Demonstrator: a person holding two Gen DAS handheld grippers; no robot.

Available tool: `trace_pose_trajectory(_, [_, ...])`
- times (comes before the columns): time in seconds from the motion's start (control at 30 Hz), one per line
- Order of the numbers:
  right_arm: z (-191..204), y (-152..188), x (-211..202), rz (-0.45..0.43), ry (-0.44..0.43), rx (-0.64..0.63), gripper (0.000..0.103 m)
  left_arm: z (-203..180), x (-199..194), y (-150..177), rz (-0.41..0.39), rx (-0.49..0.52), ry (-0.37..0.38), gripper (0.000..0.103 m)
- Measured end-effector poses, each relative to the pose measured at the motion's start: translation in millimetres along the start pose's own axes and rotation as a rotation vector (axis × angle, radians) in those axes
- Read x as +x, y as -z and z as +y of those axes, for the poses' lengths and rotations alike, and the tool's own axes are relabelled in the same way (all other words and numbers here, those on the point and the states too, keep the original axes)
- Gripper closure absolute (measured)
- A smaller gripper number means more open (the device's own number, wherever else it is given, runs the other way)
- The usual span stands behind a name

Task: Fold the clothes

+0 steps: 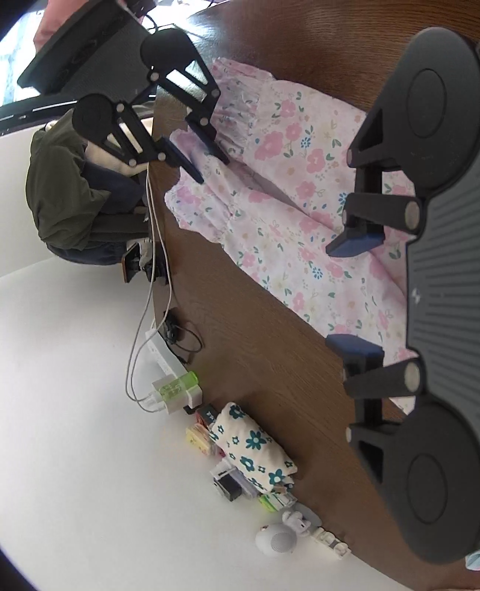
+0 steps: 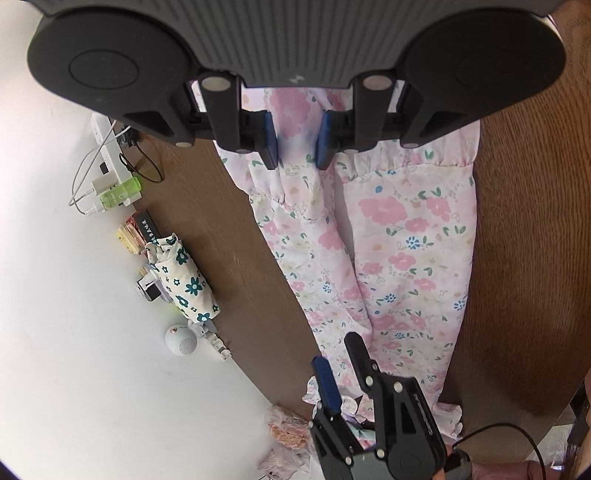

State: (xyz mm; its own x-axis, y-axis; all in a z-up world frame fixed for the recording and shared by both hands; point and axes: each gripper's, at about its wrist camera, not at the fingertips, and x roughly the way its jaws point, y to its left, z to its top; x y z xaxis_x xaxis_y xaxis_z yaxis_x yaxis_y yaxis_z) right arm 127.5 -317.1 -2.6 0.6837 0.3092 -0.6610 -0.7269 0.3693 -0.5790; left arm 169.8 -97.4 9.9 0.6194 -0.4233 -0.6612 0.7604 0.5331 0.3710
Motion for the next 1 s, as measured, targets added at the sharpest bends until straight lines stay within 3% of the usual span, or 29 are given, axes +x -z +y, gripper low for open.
trace_pose_trajectory(0.07, [0.5, -1.5, 4.7, 0.021, -0.007, -0.016, 0.082, -6.3, -4.9, -0.1, -0.005, 0.049, 0.007, 0.055])
trace_pose_trajectory(0.13, [-0.9, -4.6, 8.7, 0.044, -0.010, -0.029, 0.099, -11.9, 4.9, 3.7, 0.040, 0.095, -0.025, 0.055])
trace_pose_trajectory(0.17, [-1.7, -6.2, 10.7, 0.056, -0.011, -0.035, 0.101, -14.5, 9.6, 5.5, 0.061, 0.117, -0.040, 0.055])
trace_pose_trajectory(0.27, [-5.0, -11.1, 7.3, 0.050, 0.051, -0.074, 0.101, -15.4, 15.9, 9.1, 0.063, 0.132, -0.027, 0.055])
trace_pose_trajectory(0.33, [-9.3, -14.9, 2.1, 0.038, 0.080, -0.087, 0.101, -15.4, 19.1, 8.2, 0.065, 0.141, -0.058, 0.058])
trace_pose_trajectory(0.43, [-5.4, -19.2, -9.7, 0.028, 0.101, -0.124, 0.101, -13.9, 19.5, 4.3, 0.074, 0.150, -0.080, 0.102])
trace_pose_trajectory(0.53, [2.1, -22.4, -21.9, 0.027, 0.111, -0.164, 0.101, -15.9, 9.9, 5.0, 0.048, 0.177, -0.093, 0.102])
trace_pose_trajectory(0.67, [25.3, -15.2, -27.2, 0.054, 0.062, -0.195, 0.101, -26.7, -0.5, 10.7, 0.036, 0.204, -0.087, 0.102])
trace_pose_trajectory(1.0, [48.6, -4.9, -28.4, 0.052, 0.012, -0.091, 0.100, -43.0, 3.5, 25.3, 0.063, 0.220, -0.051, 0.102])
